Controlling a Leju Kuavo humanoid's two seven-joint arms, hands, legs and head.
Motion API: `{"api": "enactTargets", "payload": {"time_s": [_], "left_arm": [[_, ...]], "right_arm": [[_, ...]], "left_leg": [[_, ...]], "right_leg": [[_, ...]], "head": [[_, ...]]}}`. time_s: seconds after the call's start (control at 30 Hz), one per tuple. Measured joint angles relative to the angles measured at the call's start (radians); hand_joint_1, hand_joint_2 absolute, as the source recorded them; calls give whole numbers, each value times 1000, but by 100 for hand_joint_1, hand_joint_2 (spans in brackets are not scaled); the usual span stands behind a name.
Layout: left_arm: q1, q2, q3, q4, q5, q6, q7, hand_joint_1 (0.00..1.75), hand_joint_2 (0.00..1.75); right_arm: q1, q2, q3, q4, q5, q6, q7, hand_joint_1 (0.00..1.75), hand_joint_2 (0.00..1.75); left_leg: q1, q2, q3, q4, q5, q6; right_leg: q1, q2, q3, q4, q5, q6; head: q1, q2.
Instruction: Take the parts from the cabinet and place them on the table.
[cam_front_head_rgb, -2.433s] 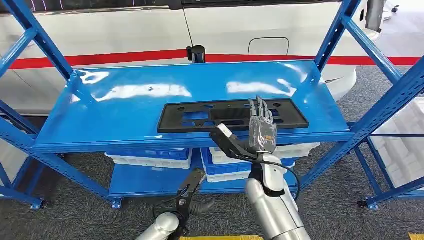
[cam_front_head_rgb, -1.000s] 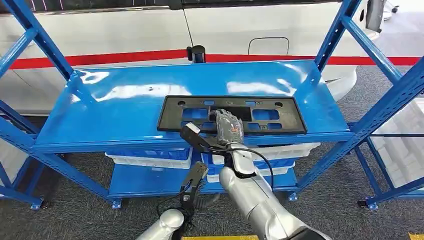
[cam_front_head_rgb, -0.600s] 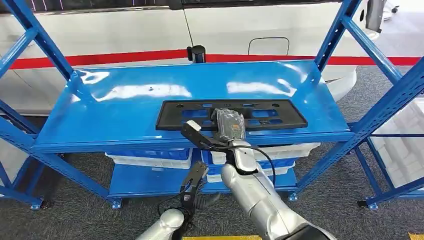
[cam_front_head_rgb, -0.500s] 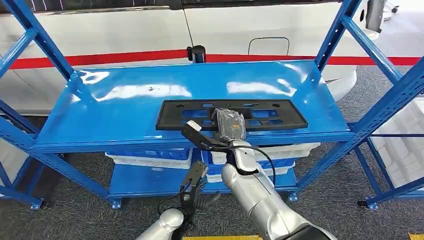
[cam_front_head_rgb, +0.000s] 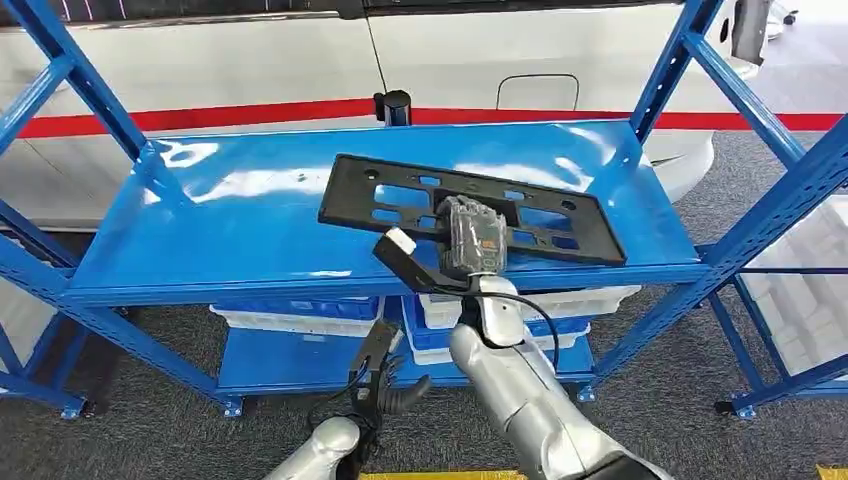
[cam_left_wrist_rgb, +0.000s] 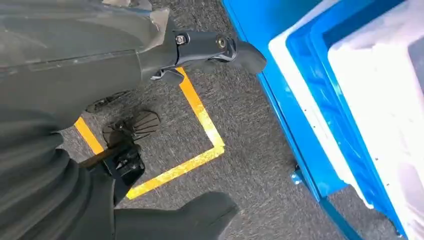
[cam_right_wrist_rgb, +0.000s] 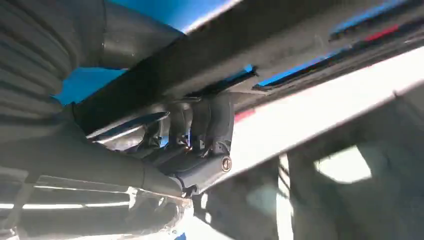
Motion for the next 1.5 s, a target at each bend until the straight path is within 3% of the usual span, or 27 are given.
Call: {"api": "enactTargets", "payload": {"time_s": [0.23,0.4,0.67,0.93,1.17,1.2,1.23,1.27,1.3,1.37,1.4,1.43,1.5], "left_arm": [[3,4,3,0,0,0,-2,0,175],[7,6,3,0,-24,2,10,0,175],[16,28,10,-1,-100,-4,31,0,175],[19,38,44,-1,-121,-13,25,0,175],[30,55,84,-1,-158,-27,29,0,175],[31,57,93,-1,-158,-28,29,0,175],[31,59,102,-2,-159,-29,29,0,175],[33,59,108,-3,-160,-31,29,0,175],[33,58,114,-3,-160,-32,27,0,175],[37,58,127,-3,-159,-33,22,0,175],[42,58,134,-2,-158,-33,18,0,175],[46,59,144,-1,-157,-32,14,0,175],[50,60,155,0,-156,-30,13,0,175]], "right_arm": [[30,-25,-11,-130,12,16,9,175,175],[61,-39,-25,-212,35,-20,12,175,175],[217,-109,-77,-585,95,-17,26,175,175],[373,-160,-82,-822,69,-30,2,175,175],[571,-188,-131,-1044,45,-36,-121,175,175],[594,-188,-138,-1073,39,-36,-140,175,175],[611,-188,-143,-1099,35,-37,-153,175,175],[629,-190,-151,-1129,33,-38,-161,175,175],[639,-191,-155,-1148,33,-39,-166,175,175],[666,-194,-169,-1179,26,-39,-192,175,175],[686,-195,-175,-1196,15,-39,-211,175,175],[702,-195,-181,-1211,9,-39,-223,175,175],[720,-196,-188,-1237,4,-39,-233,175,175]], "left_leg": [[0,0,0,0,0,0],[0,0,0,0,0,0],[0,0,-2,0,0,0],[0,0,-5,3,-1,1],[-2,-2,-13,12,-7,10],[-3,-3,-14,9,-5,13],[1,-4,-7,-10,5,23],[8,-1,4,-24,16,28],[12,-2,3,-27,20,33],[12,-5,0,-27,20,34],[12,-8,0,-26,20,33],[13,-10,1,-26,20,33],[21,-13,2,-19,16,26]], "right_leg": [[0,0,0,0,0,0],[0,0,0,0,0,0],[0,0,-2,0,0,0],[-7,0,-2,-1,1,1],[-9,-3,-2,-3,4,8],[-9,-5,-1,-8,7,12],[0,-5,3,-9,7,15],[-8,13,-14,8,-5,16],[-6,33,-39,60,-31,11],[-10,45,-120,225,-91,9],[-11,46,-153,290,-104,14],[-14,46,-168,311,-101,21],[-27,45,-131,213,-41,50]], "head": [[0,0],[0,0],[0,0],[0,0],[0,0],[0,0],[-1,0],[0,0],[0,0],[9,0],[9,0],[10,0],[9,0]]}}
